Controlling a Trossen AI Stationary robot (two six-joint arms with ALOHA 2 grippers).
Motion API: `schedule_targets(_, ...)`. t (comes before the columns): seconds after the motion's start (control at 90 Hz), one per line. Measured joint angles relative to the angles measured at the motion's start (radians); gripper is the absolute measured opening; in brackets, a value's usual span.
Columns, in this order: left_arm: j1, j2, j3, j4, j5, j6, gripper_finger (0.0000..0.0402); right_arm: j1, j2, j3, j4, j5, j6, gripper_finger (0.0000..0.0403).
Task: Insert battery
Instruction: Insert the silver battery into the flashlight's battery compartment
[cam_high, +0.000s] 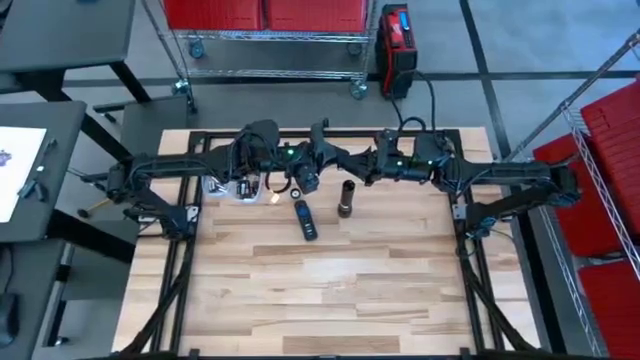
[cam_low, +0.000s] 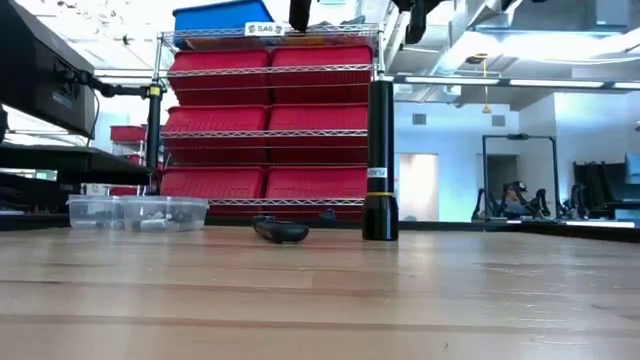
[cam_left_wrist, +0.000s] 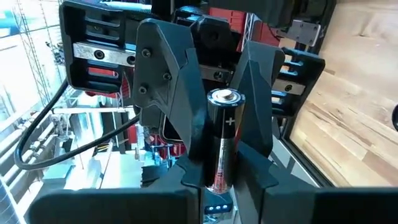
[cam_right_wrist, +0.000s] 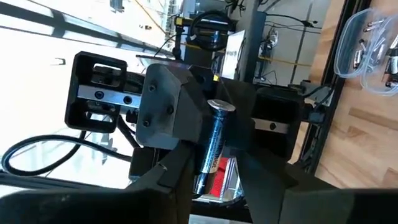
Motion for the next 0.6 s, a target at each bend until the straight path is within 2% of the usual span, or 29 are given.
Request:
schedule_targets(0.167,-0.001,0.001,0.0,-0.003,0.001,-0.002,0.0029,0.016,0.0,0.0,0.008,-0.035,-0.004,0.011)
schedule_targets(0.433,-0.006,0.005,-0.001,0.013,-0.002,-0.015,0.0029,0.017,-0.002,0.0,0.013,-0.08,0.011,0.0174)
schedule_targets(0.6,-0.008,0.006,-0.004,0.007,-0.006,-0.013,0.0029,0.02,-0.003,0.003,0.015,-0.077,-0.003,0.0185)
